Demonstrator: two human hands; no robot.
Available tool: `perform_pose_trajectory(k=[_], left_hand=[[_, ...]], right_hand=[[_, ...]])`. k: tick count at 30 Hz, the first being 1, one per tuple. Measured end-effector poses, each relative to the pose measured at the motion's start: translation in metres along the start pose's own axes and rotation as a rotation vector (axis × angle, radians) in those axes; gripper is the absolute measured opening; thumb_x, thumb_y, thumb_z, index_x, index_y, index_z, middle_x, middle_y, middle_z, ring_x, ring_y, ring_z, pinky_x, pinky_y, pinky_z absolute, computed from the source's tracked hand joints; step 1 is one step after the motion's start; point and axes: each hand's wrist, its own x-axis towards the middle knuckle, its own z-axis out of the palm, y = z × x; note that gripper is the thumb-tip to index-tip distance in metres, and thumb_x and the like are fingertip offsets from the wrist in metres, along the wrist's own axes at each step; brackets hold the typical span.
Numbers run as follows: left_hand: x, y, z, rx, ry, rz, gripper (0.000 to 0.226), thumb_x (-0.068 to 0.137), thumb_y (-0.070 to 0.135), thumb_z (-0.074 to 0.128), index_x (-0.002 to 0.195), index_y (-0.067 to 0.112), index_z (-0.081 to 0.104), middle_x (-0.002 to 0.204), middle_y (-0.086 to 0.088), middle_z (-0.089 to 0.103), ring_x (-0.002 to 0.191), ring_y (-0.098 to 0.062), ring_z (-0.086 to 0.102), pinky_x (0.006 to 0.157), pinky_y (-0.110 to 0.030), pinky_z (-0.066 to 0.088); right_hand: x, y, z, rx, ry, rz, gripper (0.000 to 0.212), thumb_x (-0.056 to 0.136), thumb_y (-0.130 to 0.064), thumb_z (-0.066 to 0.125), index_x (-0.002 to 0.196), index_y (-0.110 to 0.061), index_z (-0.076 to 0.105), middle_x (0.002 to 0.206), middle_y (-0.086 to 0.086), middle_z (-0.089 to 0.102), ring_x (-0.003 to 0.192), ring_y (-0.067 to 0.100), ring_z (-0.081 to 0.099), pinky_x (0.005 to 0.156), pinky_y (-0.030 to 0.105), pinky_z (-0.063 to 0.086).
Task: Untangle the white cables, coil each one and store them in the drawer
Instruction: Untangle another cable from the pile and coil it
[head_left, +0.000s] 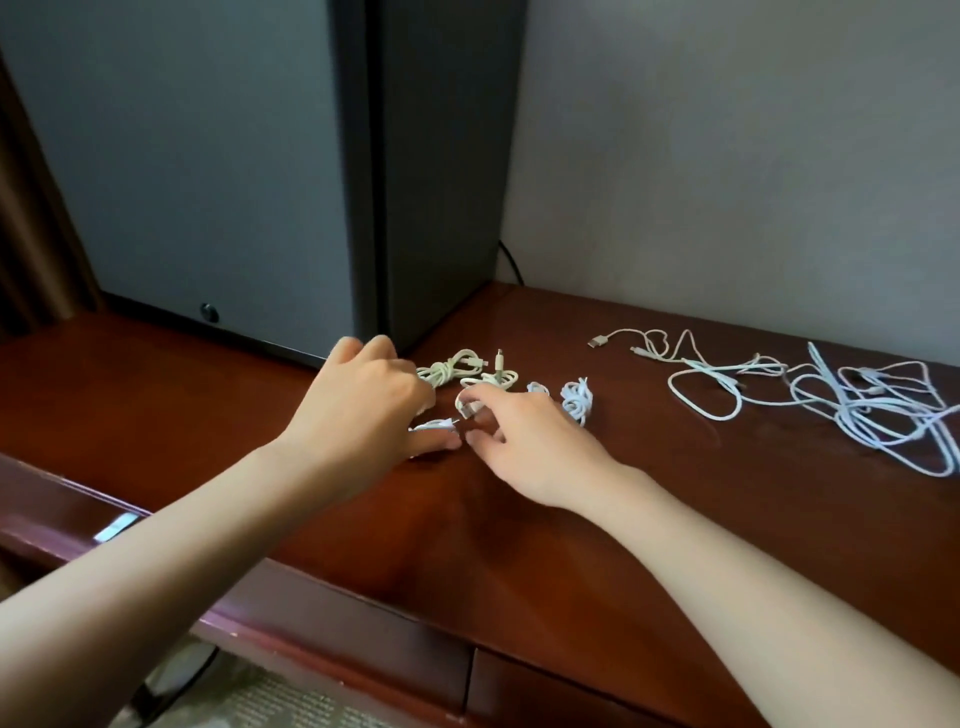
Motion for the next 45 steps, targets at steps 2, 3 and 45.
perform_pose_trajectory(k=[2,3,45], left_hand=[[0.012,0.014,-0.008,-0.009,-0.021,0.002,0.057,0.081,0.069,0.035,0.102,0.029,0.070,0.096,0.010,0.064,0.100,-0.017,0.048,0.082,-0.031,0.033],[0.019,0.023,-0.010,-0.024,-0.035,0.000,0.051,0.085,0.067,0.037,0.108,0.031,0.066,0.103,0.011,0.063,0.105,-0.015,0.046,0.087,-0.030,0.033],[0.137,0.251,0.074,-0.659,0.265,0.301,0.034,0.083,0.018,0.034,0.099,0.019,0.064,0.081,-0.002,0.048,0.079,-0.025,0.041,0.071,-0.031,0.035]], right_hand=[[-0.004,0.007,-0.014,0.000,0.031,-0.020,0.031,0.094,-0.027,0.052,0.125,-0.027,0.056,0.098,-0.004,0.067,0.085,0.019,0.059,0.078,0.034,0.051],[-0.007,0.012,-0.021,-0.009,0.050,-0.017,0.028,0.094,-0.028,0.053,0.121,-0.028,0.060,0.090,-0.007,0.066,0.083,0.018,0.058,0.075,0.033,0.050],[-0.135,0.206,-0.079,-0.008,0.442,0.288,0.034,0.092,-0.011,0.048,0.121,-0.029,0.045,0.115,-0.006,0.060,0.108,0.018,0.056,0.091,0.038,0.045]])
